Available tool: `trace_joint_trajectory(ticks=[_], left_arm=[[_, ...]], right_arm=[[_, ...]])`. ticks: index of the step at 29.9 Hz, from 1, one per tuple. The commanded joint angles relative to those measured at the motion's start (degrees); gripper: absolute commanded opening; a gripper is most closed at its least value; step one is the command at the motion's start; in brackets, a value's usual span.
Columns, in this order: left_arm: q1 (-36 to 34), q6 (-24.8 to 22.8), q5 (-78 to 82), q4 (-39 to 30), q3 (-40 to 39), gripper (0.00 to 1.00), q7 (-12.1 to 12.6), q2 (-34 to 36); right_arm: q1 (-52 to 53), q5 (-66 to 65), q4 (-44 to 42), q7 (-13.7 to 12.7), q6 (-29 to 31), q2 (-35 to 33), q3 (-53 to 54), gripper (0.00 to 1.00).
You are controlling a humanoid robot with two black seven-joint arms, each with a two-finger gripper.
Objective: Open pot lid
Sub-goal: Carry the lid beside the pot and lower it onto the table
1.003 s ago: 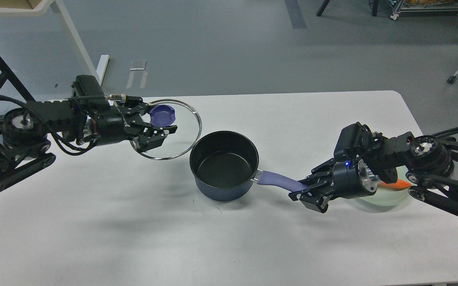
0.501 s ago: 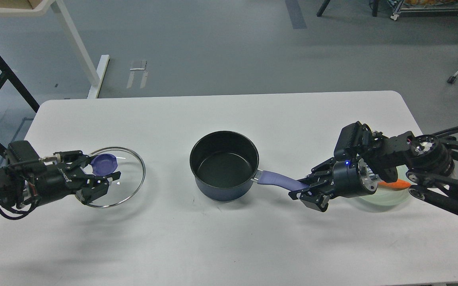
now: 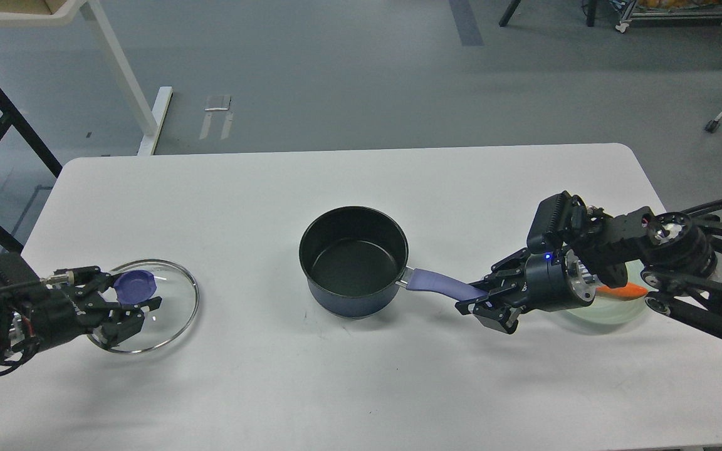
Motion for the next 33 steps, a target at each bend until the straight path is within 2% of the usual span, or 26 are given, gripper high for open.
trace_joint_trajectory(ticks=[1, 10, 19, 29, 33], left_arm=[[0.8, 0.04, 0.06, 0.3, 0.01, 0.42, 0.0, 0.0], [1.68, 0.66, -0.11, 0.74, -0.07, 0.45, 0.0, 0.0], [2.56, 0.66, -0.29, 1.71, -0.07, 0.51, 0.0, -0.26], [2.91, 0.75, -0.38, 1.8, -0.07, 0.66, 0.0, -0.7], [2.91, 0.66, -0.38, 1.89, -0.07, 0.68, 0.0, -0.7]], right_arm=[[0.01, 0.02, 0.0, 0.0, 0.0, 0.07, 0.0, 0.37], [0.01, 0.02, 0.09, 0.0, 0.0, -0.01, 0.08, 0.37], [0.01, 0.02, 0.09, 0.0, 0.0, -0.01, 0.17, 0.37], [0.01, 0.02, 0.09, 0.0, 0.0, 0.07, 0.17, 0.37], [0.0, 0.02, 0.09, 0.0, 0.0, 0.07, 0.17, 0.37]])
